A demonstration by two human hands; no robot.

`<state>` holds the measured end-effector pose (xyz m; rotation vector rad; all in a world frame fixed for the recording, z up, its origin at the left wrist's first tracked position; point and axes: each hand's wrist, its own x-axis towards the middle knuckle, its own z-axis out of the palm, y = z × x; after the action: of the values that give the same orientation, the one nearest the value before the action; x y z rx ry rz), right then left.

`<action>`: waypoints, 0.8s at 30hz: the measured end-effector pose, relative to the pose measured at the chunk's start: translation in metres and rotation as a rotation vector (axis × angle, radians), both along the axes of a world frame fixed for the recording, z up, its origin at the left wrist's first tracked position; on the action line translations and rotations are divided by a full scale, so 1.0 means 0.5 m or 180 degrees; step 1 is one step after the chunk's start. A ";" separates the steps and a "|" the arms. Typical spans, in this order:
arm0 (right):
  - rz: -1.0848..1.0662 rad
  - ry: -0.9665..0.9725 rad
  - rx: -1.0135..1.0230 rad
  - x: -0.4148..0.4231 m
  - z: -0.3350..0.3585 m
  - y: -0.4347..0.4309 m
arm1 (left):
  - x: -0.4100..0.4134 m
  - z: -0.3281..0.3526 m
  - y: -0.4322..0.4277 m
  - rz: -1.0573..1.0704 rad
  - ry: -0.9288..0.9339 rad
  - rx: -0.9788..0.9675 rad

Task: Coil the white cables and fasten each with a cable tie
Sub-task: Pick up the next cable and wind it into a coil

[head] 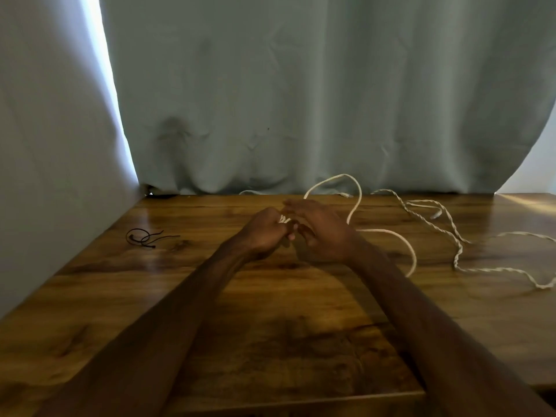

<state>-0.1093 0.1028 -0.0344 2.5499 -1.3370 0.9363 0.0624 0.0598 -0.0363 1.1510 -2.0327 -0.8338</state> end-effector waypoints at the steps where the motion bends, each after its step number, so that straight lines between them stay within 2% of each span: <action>1: -0.0006 0.0018 0.0053 -0.002 0.003 0.001 | 0.002 0.006 0.003 -0.0118 0.0073 0.0119; 5: -0.0160 -0.0111 0.0020 -0.042 0.023 0.002 | 0.025 0.021 0.000 -0.0713 0.0233 0.0782; 9: -0.0034 -0.0198 -0.0043 -0.056 0.021 -0.005 | 0.027 0.025 -0.005 -0.1060 0.0266 0.1090; 17: -0.0066 -0.0496 -0.0359 -0.042 0.013 -0.012 | 0.041 0.033 0.000 -0.1725 0.0725 0.1772; 20: -0.0191 -0.0562 -0.0309 -0.046 0.005 -0.019 | 0.037 0.038 0.008 -0.2036 0.1000 0.2027; 24: -0.0078 -0.0718 -0.0062 -0.030 -0.004 -0.008 | 0.036 0.045 0.015 -0.2288 0.1679 0.2365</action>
<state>-0.1243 0.0989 -0.0362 2.4670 -1.4023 1.2572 0.0804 0.0674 -0.0136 0.3866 -1.6882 -2.1148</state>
